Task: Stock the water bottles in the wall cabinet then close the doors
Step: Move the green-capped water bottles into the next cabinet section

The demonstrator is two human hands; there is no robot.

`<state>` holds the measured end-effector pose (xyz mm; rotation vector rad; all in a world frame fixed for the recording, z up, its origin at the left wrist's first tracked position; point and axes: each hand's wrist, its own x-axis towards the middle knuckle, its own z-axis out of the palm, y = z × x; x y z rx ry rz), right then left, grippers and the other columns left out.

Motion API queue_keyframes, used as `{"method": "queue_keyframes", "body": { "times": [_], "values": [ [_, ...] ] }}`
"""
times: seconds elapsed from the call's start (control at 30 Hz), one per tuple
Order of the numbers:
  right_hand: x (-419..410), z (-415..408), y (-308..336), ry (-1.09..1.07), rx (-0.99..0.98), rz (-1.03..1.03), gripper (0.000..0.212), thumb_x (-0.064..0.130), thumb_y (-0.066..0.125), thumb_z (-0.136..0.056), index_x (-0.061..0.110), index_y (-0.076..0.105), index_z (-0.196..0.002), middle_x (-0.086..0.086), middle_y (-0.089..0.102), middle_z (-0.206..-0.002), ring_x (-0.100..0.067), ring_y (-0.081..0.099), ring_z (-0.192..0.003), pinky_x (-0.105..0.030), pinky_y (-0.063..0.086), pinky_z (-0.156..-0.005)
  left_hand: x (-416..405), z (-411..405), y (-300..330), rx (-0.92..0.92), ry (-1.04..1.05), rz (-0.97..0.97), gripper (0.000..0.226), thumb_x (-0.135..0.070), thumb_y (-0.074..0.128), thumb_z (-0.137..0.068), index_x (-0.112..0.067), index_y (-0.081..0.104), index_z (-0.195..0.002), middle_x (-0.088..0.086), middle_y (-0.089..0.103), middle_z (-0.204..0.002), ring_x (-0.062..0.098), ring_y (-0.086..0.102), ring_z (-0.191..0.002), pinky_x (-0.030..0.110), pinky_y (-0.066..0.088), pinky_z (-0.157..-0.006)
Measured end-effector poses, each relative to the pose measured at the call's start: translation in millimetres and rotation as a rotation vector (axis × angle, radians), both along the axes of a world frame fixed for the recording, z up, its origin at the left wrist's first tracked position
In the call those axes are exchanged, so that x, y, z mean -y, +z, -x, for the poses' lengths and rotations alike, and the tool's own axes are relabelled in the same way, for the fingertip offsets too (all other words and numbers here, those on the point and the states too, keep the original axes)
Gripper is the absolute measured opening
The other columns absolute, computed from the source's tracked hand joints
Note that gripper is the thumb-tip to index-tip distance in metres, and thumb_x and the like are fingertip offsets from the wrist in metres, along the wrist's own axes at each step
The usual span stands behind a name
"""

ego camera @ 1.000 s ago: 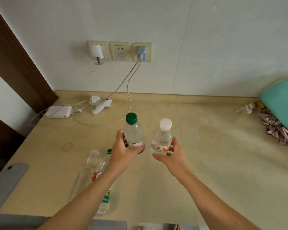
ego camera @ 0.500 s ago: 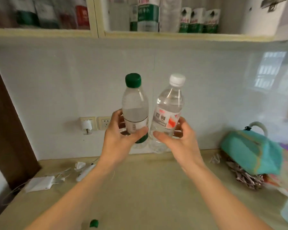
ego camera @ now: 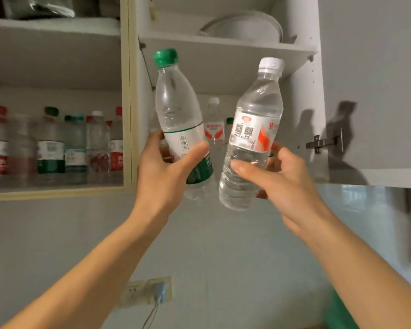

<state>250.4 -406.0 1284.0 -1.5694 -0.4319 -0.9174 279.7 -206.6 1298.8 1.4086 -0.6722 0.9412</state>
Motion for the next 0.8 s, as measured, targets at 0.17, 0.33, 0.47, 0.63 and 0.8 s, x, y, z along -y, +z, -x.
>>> {"method": "queue_keyframes", "body": {
  "times": [0.17,0.33,0.47,0.63,0.8],
  "values": [
    [23,-26,52,-0.067,-0.019,0.087,0.048,0.051,0.091,-0.057,0.04,0.068,-0.098,0.02,0.074,-0.084,0.0,0.071,-0.077,-0.032,0.055,-0.069,14,-32,50,-0.132,0.081,-0.036,0.053,-0.043,0.082,-0.08,-0.032,0.056,-0.125,-0.022,0.063,-0.095,-0.007,0.06,-0.078,0.015,0.042,-0.058],
    [41,-67,61,-0.111,-0.124,0.112,0.052,0.043,0.094,-0.063,0.034,0.068,-0.107,0.017,0.077,-0.09,-0.008,0.074,-0.088,-0.035,0.057,-0.078,24,-70,49,-0.217,0.149,-0.101,0.042,-0.039,0.082,-0.082,-0.025,0.06,-0.115,-0.018,0.062,-0.092,-0.005,0.056,-0.079,0.016,0.04,-0.059],
    [49,-93,61,-0.075,-0.192,0.055,0.067,0.047,0.092,-0.066,0.031,0.063,-0.125,0.009,0.07,-0.12,-0.021,0.066,-0.114,-0.041,0.055,-0.087,27,-88,57,-0.268,0.141,-0.179,0.034,-0.037,0.081,-0.083,-0.025,0.065,-0.111,-0.012,0.066,-0.094,0.001,0.061,-0.083,0.019,0.046,-0.062],
    [49,-113,65,-0.051,-0.212,0.114,0.049,0.045,0.087,-0.076,0.031,0.067,-0.119,0.013,0.07,-0.11,-0.011,0.065,-0.102,-0.029,0.049,-0.072,31,-109,62,-0.33,0.122,-0.23,0.031,-0.034,0.081,-0.082,-0.023,0.064,-0.106,-0.008,0.067,-0.095,0.009,0.064,-0.086,0.027,0.054,-0.068],
    [41,-136,64,-0.036,-0.247,0.143,0.045,0.045,0.083,-0.081,0.032,0.062,-0.119,0.009,0.068,-0.109,-0.017,0.066,-0.102,-0.042,0.054,-0.09,46,-129,58,-0.317,0.17,-0.222,0.031,-0.036,0.08,-0.083,-0.024,0.061,-0.104,-0.002,0.069,-0.103,0.018,0.067,-0.092,0.039,0.06,-0.08]
  ]
}}
